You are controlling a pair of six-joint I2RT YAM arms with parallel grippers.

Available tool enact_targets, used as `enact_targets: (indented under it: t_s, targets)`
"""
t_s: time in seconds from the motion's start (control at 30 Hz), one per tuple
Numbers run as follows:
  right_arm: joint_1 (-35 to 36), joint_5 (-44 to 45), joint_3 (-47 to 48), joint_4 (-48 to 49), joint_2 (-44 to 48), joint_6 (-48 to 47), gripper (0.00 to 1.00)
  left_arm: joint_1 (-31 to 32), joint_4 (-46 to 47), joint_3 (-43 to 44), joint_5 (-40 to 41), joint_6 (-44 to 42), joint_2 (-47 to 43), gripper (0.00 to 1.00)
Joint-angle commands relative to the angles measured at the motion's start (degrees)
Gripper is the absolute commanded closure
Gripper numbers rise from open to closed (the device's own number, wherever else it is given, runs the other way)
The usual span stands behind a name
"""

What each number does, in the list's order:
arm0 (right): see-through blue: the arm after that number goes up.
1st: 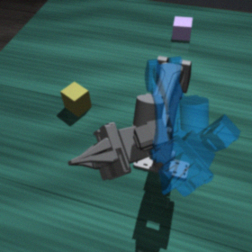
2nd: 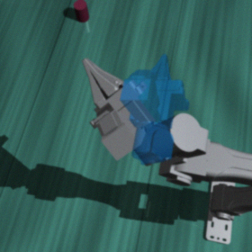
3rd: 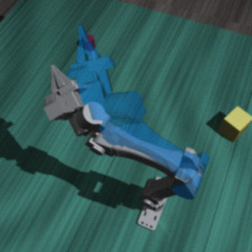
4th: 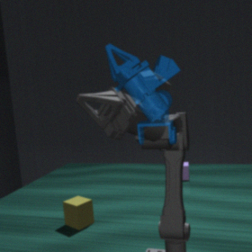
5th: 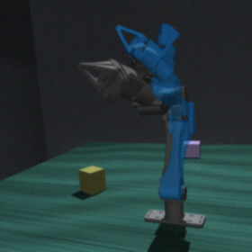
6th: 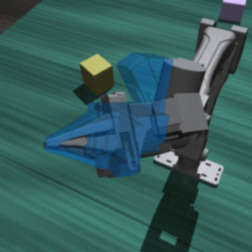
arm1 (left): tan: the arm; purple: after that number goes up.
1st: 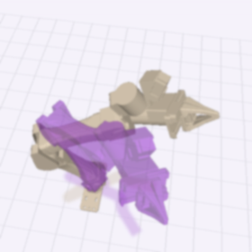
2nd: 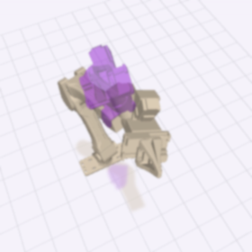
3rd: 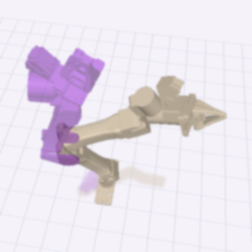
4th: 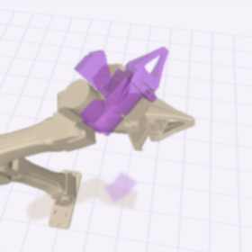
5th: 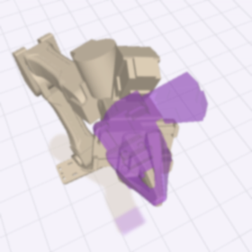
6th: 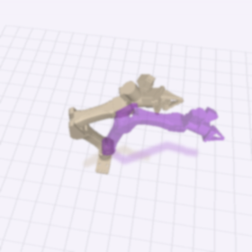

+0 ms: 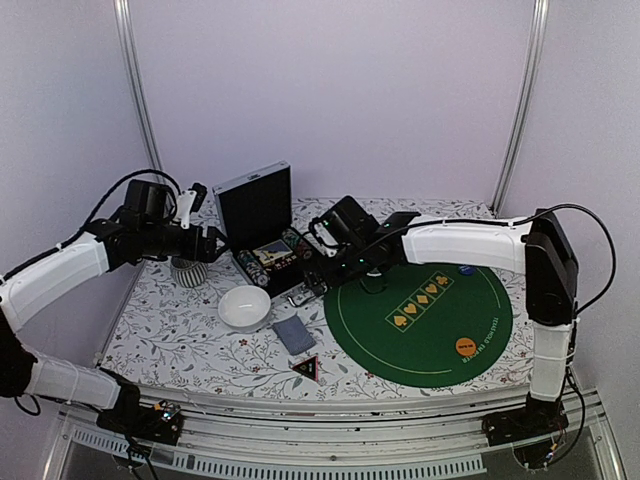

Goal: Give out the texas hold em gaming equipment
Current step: Pick up the pile of poker chips from the chip case.

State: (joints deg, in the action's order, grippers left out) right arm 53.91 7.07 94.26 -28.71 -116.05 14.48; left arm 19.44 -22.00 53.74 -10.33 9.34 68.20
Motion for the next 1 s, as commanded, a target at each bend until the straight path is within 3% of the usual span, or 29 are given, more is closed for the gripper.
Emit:
enact_targets:
  t_s: [0.0,0.23,0.5,0.97]
  targets:
    - [-5.0,-2.5,-8.5,6.9,8.0,0.2,0.01,1.1,-1.7,4.3,-2.4,-0.8,4.0,0.20]
    - [-9.2,-4.5,-15.6,11.3,12.1,0.4,0.01,11.5,-10.7,14.4,3.1,-10.4,15.4,0.35]
    - [-9.5,-2.7,-19.1,11.8,12.3,-2.7,0.01,12.3,-17.6,26.3,13.3,-14.1,30.5,0.51]
    - [-10.5,-5.3,-21.8,14.4,11.9,-3.4,0.01,13.3,-21.7,33.1,19.9,-15.7,42.9,0.46]
